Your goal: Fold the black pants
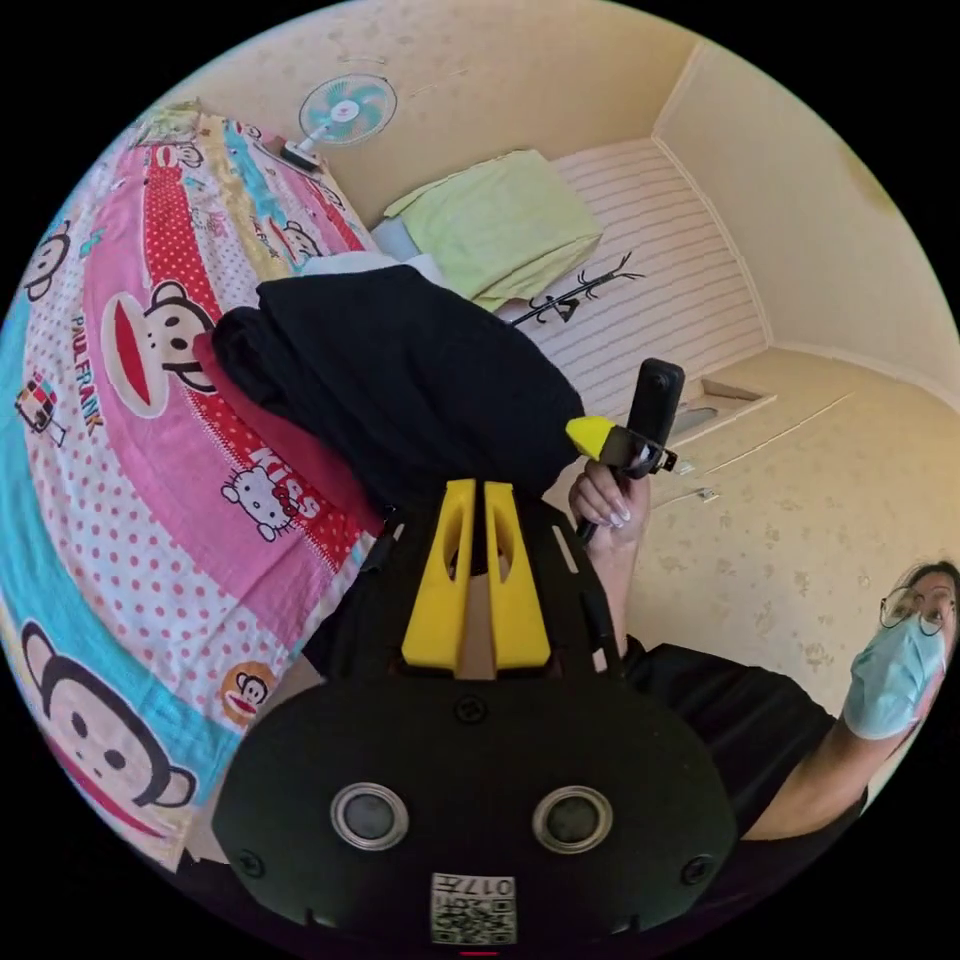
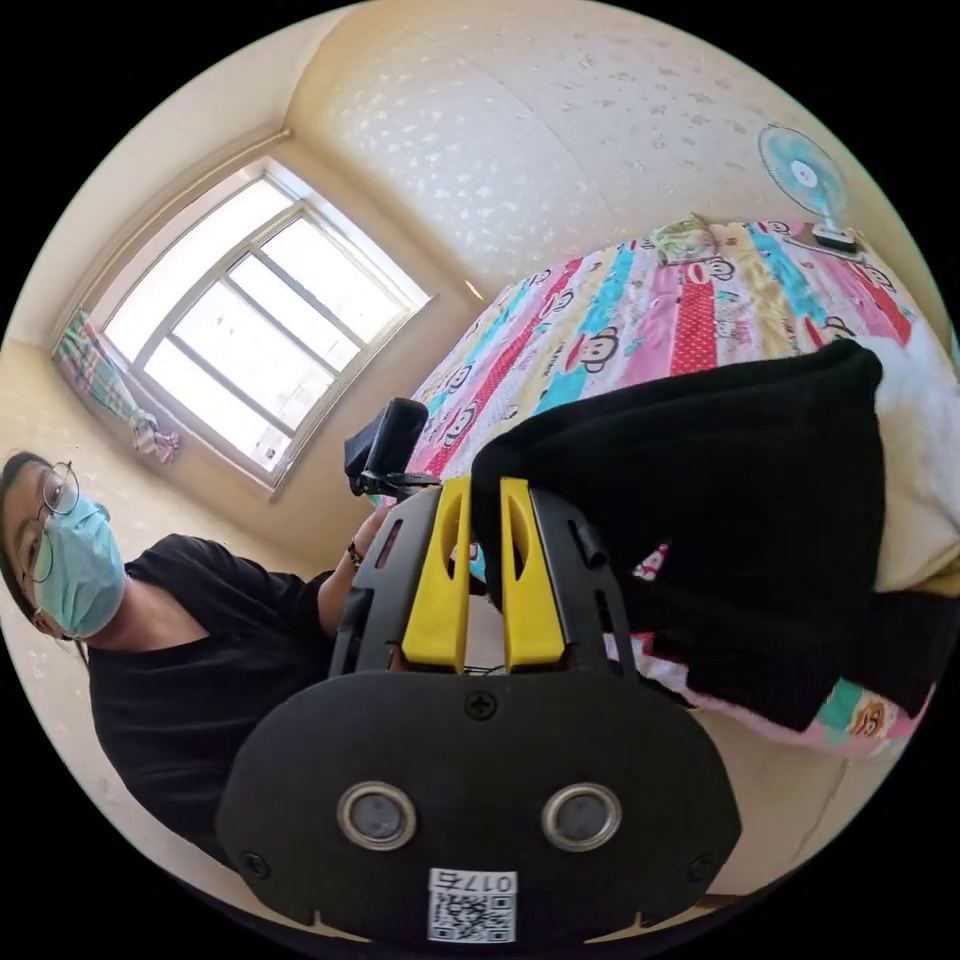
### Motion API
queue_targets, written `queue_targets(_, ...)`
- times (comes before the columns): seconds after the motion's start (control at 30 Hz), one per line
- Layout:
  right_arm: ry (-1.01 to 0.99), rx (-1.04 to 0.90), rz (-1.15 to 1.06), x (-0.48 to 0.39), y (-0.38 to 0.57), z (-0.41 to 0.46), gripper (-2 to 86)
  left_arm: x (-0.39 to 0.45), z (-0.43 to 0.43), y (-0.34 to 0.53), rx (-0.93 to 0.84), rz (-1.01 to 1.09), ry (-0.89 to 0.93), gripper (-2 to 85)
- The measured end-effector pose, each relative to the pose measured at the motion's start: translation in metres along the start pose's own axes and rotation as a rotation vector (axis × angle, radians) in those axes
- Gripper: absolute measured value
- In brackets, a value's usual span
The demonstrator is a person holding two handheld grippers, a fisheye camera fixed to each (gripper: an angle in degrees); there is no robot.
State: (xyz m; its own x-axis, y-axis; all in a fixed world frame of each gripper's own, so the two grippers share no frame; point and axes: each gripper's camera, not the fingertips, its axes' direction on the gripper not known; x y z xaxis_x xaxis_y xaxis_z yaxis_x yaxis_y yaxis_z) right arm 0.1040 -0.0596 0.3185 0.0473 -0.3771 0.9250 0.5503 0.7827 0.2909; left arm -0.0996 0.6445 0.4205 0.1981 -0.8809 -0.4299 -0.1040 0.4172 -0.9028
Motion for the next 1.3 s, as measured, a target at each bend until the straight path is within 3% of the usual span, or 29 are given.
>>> queue_targets(0.1, -0.049, -0.088, -0.087, -0.024, -0.065, 0.072, 3.3, -0.01, -0.074, 0.018, 0.12, -0.011, -0.115, -0.4)
queue_targets(0.3, -0.188, -0.283, -0.147, -0.048, -0.16, 0.256, 2.9, -0.077, -0.204, 0.099, 0.389, -0.247, -0.259, -0.5)
queue_targets(0.57, -0.397, -0.464, -0.082, -0.05, -0.167, 0.44, 4.3, -0.164, -0.276, 0.211, 0.51, -0.62, -0.363, -0.7)
queue_targets(0.77, -0.521, -0.374, -0.063, -0.017, -0.119, 0.359, 6.4, -0.164, -0.275, 0.235, 0.529, -0.642, -0.391, -1.0)
queue_targets(0.93, -0.243, -0.12, 0.022, 0.01, -0.042, 0.199, 8.1, -0.087, -0.218, 0.16, 0.45, -0.38, -0.561, -0.7)
queue_targets(1.1, 0.255, 0.24, 0.321, 0.044, 0.077, 0.041, 9.6, -0.022, -0.108, 0.08, 0.281, -0.051, -0.369, -1.0)
queue_targets(1.17, 0.359, 0.302, 0.426, 0.058, 0.114, 0.017, 10.1, 0.001, -0.038, 0.054, 0.153, 0.076, -0.319, -1.0)
queue_targets(1.3, 0.267, 0.43, 0.54, 0.093, 0.176, 0.007, 11.6, 0.026, 0.063, 0.043, -0.023, 0.169, -0.294, -1.0)
